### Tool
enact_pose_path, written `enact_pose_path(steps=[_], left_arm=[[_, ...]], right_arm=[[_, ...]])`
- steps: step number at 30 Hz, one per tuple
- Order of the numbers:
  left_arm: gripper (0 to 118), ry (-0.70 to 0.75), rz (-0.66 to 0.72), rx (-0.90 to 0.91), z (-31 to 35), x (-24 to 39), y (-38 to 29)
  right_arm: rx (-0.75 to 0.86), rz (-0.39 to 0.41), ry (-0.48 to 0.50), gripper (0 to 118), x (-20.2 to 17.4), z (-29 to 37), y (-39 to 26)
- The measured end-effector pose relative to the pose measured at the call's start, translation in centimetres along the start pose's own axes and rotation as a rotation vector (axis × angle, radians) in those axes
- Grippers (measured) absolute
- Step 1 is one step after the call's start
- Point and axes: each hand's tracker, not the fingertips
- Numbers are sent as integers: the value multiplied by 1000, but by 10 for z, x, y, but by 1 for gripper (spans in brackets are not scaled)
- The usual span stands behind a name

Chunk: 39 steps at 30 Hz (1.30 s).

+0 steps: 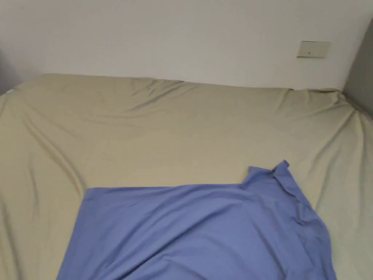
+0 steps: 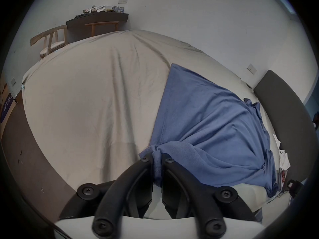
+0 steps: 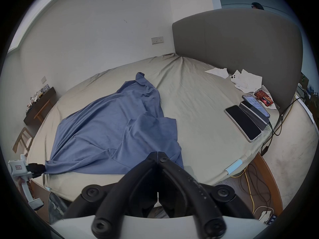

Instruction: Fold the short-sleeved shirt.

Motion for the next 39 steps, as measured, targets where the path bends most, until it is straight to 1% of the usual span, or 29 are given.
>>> enact_pose_path(steps=[1,2,4,5,6,8,11,12,14,17,18,20,21,23,25,29,33,37,39], left_arm=[[8,-1,-3,6,3,2,0],[8,-9,-5,14,7,4,0],[8,-18,-10,24,13,7,0],[8,-18,-17,33,15,9,-1],[8,-19,-26,36,17,9,-1],[8,-18,-31,37,19,10,-2],[8,-9,-23,33,19,11,-2],[8,-7,-18,32,19,10,-3],[8,-1,-9,30,20,10,-3],[8,0,-3,28,23,11,-5],[8,-1,0,29,23,11,-5],[8,1,2,30,26,11,-6],[8,2,2,30,28,11,-7],[8,14,4,30,35,10,-9],[8,24,7,34,43,7,-11],[7,24,56,50,68,-5,-15],[7,22,70,54,79,-4,-14],[7,-35,87,97,74,5,10],[7,-32,63,126,63,14,28]], right_arm=[[0,12,0,4,2,-4,-1],[-8,32,4,23,5,-11,-2],[-22,53,-8,83,12,-27,-8],[-28,52,-11,105,14,-33,-11],[-30,48,-10,103,17,-37,-14],[-62,10,-20,91,26,-50,-19],[-112,-17,-34,90,35,-65,-24],[-119,-19,-29,88,37,-67,-25],[-148,-17,12,77,38,-69,-28],[-169,16,98,76,33,-72,-32],[-179,33,105,72,31,-75,-34],[-205,61,93,57,26,-80,-37],[-206,91,48,57,24,-80,-39],[-201,68,80,11,24,-73,-37],[-204,63,89,10,26,-65,-33],[-178,115,77,10,25,-41,-23],[-142,118,82,9,25,-28,-10],[-71,168,75,9,15,-26,21],[-31,196,70,9,8,-31,41]])
